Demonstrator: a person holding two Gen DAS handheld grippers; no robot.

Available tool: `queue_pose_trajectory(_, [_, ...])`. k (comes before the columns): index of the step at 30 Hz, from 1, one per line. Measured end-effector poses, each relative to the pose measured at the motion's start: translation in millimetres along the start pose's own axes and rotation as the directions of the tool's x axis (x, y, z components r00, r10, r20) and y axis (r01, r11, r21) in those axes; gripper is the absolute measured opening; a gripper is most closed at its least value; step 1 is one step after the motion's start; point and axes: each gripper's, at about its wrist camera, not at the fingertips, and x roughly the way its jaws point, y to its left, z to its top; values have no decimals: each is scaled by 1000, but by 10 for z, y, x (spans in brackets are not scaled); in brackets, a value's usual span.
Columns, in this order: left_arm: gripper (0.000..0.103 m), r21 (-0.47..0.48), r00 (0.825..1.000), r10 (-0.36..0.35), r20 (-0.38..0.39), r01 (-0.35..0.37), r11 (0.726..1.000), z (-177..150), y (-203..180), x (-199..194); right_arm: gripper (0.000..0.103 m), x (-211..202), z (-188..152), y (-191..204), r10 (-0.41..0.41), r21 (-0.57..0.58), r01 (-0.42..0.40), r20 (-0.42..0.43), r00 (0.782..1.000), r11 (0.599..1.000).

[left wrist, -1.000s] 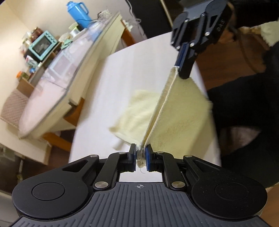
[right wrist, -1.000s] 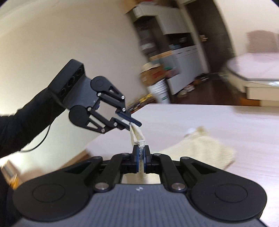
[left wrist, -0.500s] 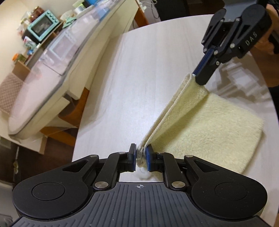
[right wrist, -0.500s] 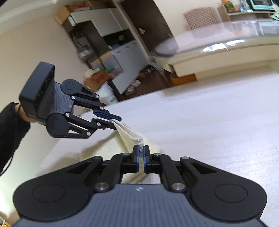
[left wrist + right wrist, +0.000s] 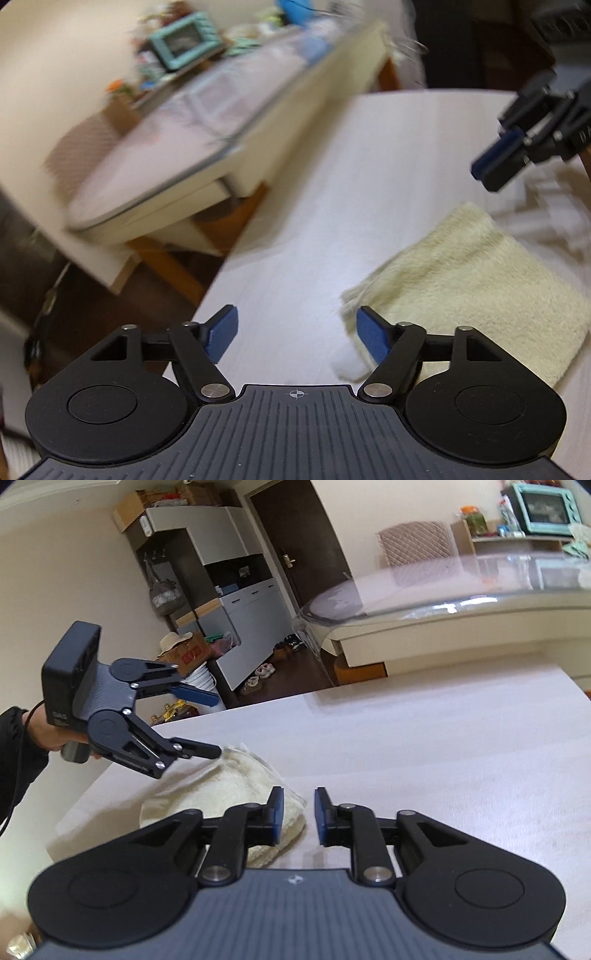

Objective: Fold towel

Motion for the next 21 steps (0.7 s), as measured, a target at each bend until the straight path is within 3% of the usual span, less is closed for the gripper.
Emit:
queue_pose_trajectory(4, [83, -136, 999, 40, 21, -37, 990, -154, 12, -132, 22, 126, 54, 204, 16, -124, -19, -27, 1000, 992])
queue_pose_trajectory(8, [83, -193, 998, 40, 39, -32, 981, -154, -22, -68, 21, 259, 56, 337, -1, -207, -11, -61, 998, 978])
queue_pose_trajectory(14, [83, -164, 999, 46, 12, -44, 986, -45, -60, 244, 23, 300, -14, 377, -45, -242, 21, -92, 995, 970])
queue_pose_trajectory(21, [84, -214, 999, 52, 4, -50, 976, -34, 17, 383, 25, 252, -102, 417, -59, -260, 28, -112, 992, 965])
